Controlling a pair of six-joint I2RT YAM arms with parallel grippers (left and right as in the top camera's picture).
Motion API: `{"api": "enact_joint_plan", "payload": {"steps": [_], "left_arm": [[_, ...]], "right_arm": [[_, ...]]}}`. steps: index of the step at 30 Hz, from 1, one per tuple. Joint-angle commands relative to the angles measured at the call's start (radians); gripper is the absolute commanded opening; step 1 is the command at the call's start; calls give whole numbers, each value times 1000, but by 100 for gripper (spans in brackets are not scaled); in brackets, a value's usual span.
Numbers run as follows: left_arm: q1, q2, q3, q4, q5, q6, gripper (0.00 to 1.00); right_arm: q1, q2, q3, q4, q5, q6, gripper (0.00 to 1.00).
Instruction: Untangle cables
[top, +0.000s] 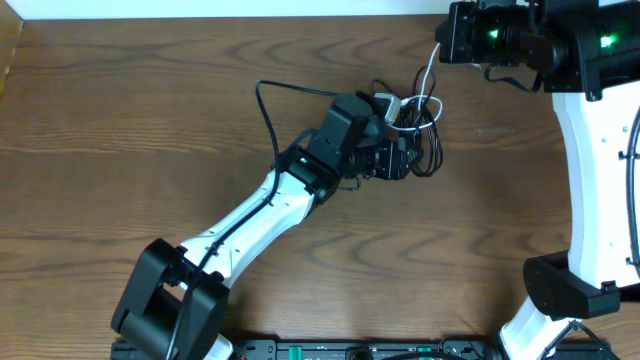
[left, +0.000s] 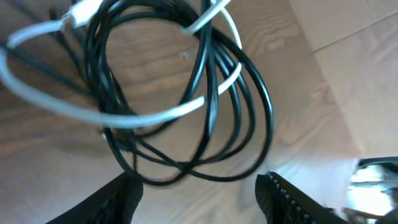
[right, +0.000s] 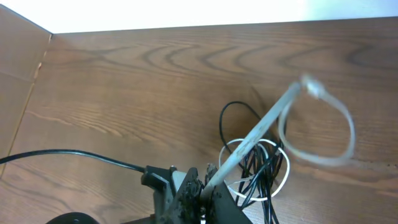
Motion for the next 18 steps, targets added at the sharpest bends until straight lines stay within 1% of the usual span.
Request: {"api": "enact_joint_plan", "payload": {"steps": [1,6,14,16,18], "left_arm": [[-13,37,-3,41,-45,87,64],[-17,63,-3,124,-45,98,64],[-17,139,-3,158,-105,112,63],[-17,161,-3,183,-104,110,62],[-17,177,-3,206,-104,103,56]], "right_arm": [[5,-26,3,0,-18,1,1],[5,-26,3,-2,-35,1,1],[5,-26,3,-8,-43,1,1],[5,-26,3,-11,-43,1,1],[5,-26,3,-14,-43,1,1]]}}
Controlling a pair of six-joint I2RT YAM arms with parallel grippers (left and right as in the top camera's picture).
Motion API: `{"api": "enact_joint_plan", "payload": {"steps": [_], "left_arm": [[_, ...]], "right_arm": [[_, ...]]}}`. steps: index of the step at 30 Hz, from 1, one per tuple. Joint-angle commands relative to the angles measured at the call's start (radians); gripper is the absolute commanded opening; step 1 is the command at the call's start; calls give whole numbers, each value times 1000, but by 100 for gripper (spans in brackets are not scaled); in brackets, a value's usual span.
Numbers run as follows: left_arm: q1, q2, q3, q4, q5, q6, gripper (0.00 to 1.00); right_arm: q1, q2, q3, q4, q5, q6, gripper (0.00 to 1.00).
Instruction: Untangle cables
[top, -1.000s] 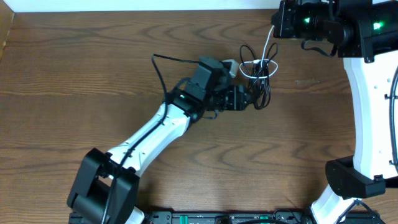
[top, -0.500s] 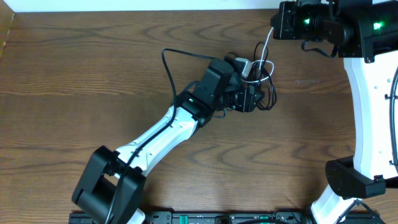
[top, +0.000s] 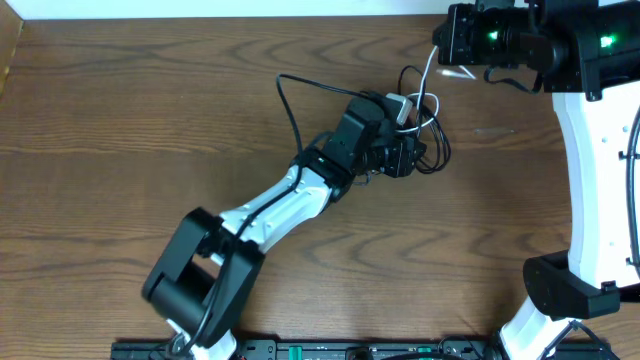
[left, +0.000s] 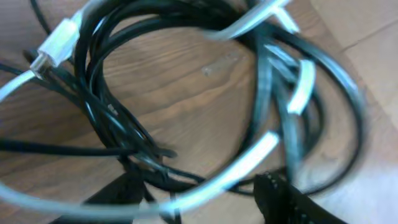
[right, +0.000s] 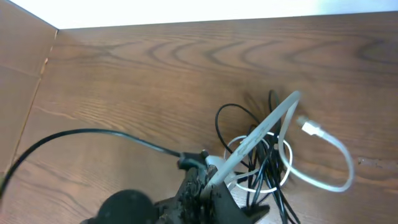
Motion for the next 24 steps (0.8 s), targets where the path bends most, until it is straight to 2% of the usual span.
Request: {"api": "enact_joint_plan", "payload": {"steps": [1,3,4,5,6,10,15,20,24], "left_arm": [[-2,30,-3,27,-23,17,52],[-2,32,-3,39,-23,17,44],[-2,32,-3,46,-23,17,30],[-2,32,-3,53,-23,17,11],[-1,32,-3,60,-23,17,7],[9,21,-3,40,-23,18,8],[62,-67,-3,-116,-29,34,8],[161,-274,-3,-358,-159,116,7],[243,-404,-3,-433,-187,125,8]], "right_arm": [[5,-26,3,-3,-18,1,1],[5,-26,3,-3,-18,1,1],[5,-26,3,-3,-18,1,1],[5,-26,3,-6,-18,1,1],[5,-26,3,-11,-18,1,1],[5,-26,3,-34,-2,-15,1],[3,-26,3,-98,225,-16,1],[-60,-26,2,-184,447,14,1],[-151,-26,-2,-223,473,26,1]]}}
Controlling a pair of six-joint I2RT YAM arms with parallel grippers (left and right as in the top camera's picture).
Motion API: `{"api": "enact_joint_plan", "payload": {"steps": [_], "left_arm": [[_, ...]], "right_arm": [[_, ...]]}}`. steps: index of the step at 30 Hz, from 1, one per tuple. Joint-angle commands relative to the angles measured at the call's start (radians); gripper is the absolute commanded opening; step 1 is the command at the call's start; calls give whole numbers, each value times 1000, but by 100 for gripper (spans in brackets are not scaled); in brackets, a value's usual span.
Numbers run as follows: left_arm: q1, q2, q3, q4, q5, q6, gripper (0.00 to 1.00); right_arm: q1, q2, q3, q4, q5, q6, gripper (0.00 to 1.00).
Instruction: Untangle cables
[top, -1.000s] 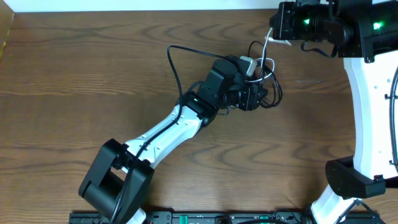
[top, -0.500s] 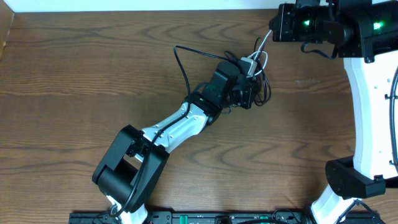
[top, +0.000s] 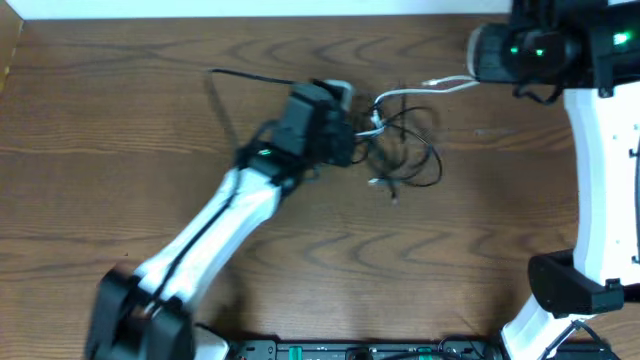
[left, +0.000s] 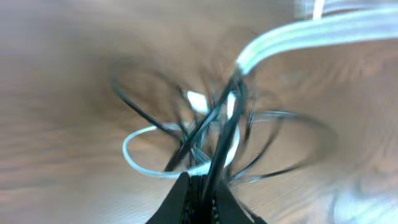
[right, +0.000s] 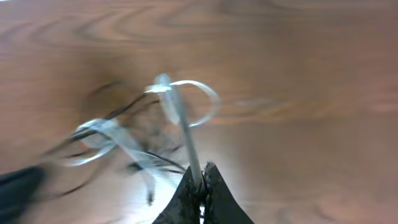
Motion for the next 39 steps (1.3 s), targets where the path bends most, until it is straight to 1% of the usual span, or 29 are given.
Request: {"api": "enact_joint_plan", "payload": {"steps": [1,6,9,18,21,23,25,29,33,36,39], "left_arm": [[84,-135,4,-37,-66,43,8],[207,-245,4,-66,-66,43,8],[264,-278,4,-83,-64,39,8],[459,-296,4,-92,-48,5,8],[535,-296,4,-89,-36,1,8],[589,-296,4,-89,-29,-22,8],[655,-296,4,-89,22,-40,8],[769,-295,4,-89,122,-74,7],[856,-295,4,-95,135,-116,8],[894,-295,4,-97,183,-127,8],[902,-294,4,-98,249,-126,8]], "right_arm": [[-110,-25,-5,-19,114,27,1],[-257,-25,-31,-40,103,41,1],[-321,-25,-59,-40,103,41,1],[-517,-25,-200,14,97,41,1],[-578,-25,-239,25,67,41,1],[-616,-25,-254,31,50,40,1],[-657,-25,-267,36,23,40,1],[-706,-25,-274,37,-5,40,1],[-738,-25,-274,37,-10,40,1],[-743,-25,-274,39,-14,40,1],[-740,-25,-274,44,-87,23,1]]}}
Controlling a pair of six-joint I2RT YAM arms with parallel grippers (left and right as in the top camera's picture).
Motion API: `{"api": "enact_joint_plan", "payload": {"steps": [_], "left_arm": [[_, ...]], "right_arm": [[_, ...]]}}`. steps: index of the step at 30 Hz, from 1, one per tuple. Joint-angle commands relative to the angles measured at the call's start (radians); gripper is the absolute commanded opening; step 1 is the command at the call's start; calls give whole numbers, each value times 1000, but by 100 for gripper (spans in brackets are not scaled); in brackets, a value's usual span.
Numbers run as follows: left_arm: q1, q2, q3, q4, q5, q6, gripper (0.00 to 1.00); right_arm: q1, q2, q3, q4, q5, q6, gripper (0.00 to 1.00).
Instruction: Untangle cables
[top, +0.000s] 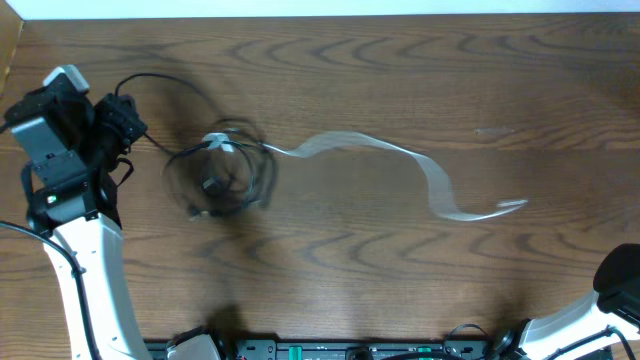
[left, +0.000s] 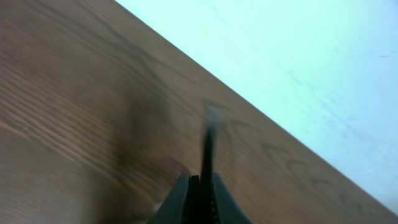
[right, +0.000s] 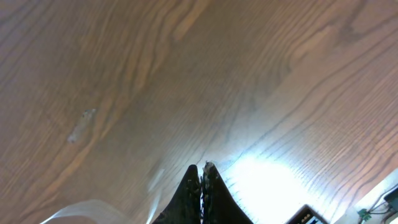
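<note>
A black cable (top: 225, 180) lies in a loose coil left of the table's middle, one strand running up-left to my left gripper (top: 122, 112). In the left wrist view that gripper (left: 200, 185) is shut on the black strand (left: 209, 140). A white cable (top: 400, 152) stretches from the coil's top rightward in a wave, and its free end (top: 510, 205) rests on the wood. My right gripper (right: 202, 171) is shut with nothing visible between its fingers. It hangs over bare wood, outside the overhead view. A blurred piece of white cable (right: 81, 211) shows at its lower left.
The wooden table (top: 400, 280) ends at a pale wall along the back. The left arm's white link (top: 95, 290) stands at the left front. A white part of the right arm (top: 620, 290) shows at the right front corner. A black equipment strip (top: 350, 350) lines the front edge.
My left gripper, still shut on the black cable, now sits at the far left, and the coil lies further left. The right gripper no longer holds the white cable, which lies stretched out.
Both cables first lay knotted at the table's back middle, the right gripper holding the white one up and the left gripper open over the knot. Later the left gripper was shut on black strands. Now the black coil lies left and the white cable trails right.
</note>
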Motion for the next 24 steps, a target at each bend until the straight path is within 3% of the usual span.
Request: {"api": "enact_joint_plan", "payload": {"steps": [1,6,12,24], "left_arm": [[6,-14,3,0,119,-19,8],[-35,-14,2,-12,200,-19,8],[-165,-14,2,-21,205,-19,8],[-616,-14,2,80,204,-24,8]], "right_arm": [[7,-24,-2,7,-109,-25,1],[76,-24,-2,8,-223,-143,1],[191,-24,-9,9,-221,-152,1],[217,-24,-10,-5,-150,-135,1]]}}
